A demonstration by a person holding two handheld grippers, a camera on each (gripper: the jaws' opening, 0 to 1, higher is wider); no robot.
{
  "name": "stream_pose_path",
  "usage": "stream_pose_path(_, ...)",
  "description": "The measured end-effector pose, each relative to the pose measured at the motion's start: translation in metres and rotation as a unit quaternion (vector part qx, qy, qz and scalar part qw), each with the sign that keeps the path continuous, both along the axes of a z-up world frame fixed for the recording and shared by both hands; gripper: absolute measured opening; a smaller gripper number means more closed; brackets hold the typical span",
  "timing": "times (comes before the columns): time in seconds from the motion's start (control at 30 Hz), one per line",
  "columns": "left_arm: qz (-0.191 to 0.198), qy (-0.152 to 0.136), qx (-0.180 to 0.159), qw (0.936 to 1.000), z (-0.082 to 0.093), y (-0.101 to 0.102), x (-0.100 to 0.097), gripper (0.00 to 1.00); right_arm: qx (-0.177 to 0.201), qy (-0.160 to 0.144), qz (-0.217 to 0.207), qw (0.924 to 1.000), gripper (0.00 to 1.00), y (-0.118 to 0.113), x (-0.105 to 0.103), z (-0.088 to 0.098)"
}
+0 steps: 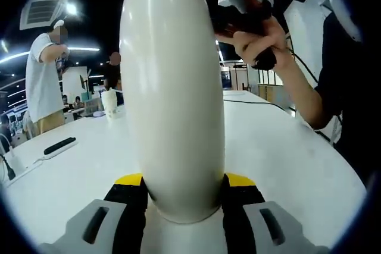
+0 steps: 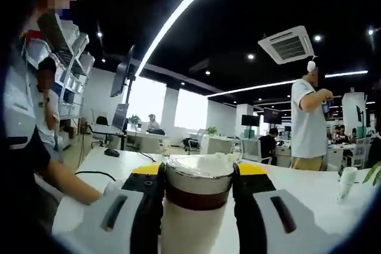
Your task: Grasp the water cup twist off the cup lid place the cup lid on the table
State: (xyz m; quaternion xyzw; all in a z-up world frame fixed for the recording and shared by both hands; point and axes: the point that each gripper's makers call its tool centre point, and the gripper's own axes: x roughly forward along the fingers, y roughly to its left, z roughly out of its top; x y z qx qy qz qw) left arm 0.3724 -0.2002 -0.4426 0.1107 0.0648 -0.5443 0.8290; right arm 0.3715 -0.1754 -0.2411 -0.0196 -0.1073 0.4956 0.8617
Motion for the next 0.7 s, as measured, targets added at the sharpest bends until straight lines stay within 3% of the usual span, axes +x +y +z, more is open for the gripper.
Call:
stream_pose_path(0.13,0.0,0.0,0.0,1.0,0.0,-0.0001,-0.0004,0.51,-0.006,-0.013,0.07,0.9975,0.48,0.0031,-0.0023,-0.0003)
stream_pose_path(0.2,0.0,0.001,0.0,1.0,0.0,-0.0001,-0.0004,0.51,-0.002,-0.005,0.11,0.9939,0.48,0.0051,-0.0022,-0.0002)
stream_pose_path(0.37,0.0,0.001,0.0,1.0,0.0001,0.0,-0.0003,0.51,0.004,0.004,0.158,0.9875,0.48,0.0058,-0.0009,-0.0005)
stream_pose_path(0.57,-0.001,0.001,0.0,1.0,0.0001,0.0001,0.0,0.51,0.018,0.028,0.156,0.9872,0.48,0.0063,0.0002,-0.0016)
stream_pose_path(0.7,-0.001,0.0,0.0,1.0,0.0,0.0001,0.0002,0.51,0.024,0.04,0.112,0.9926,0.53,0.003,0.0052,-0.0036)
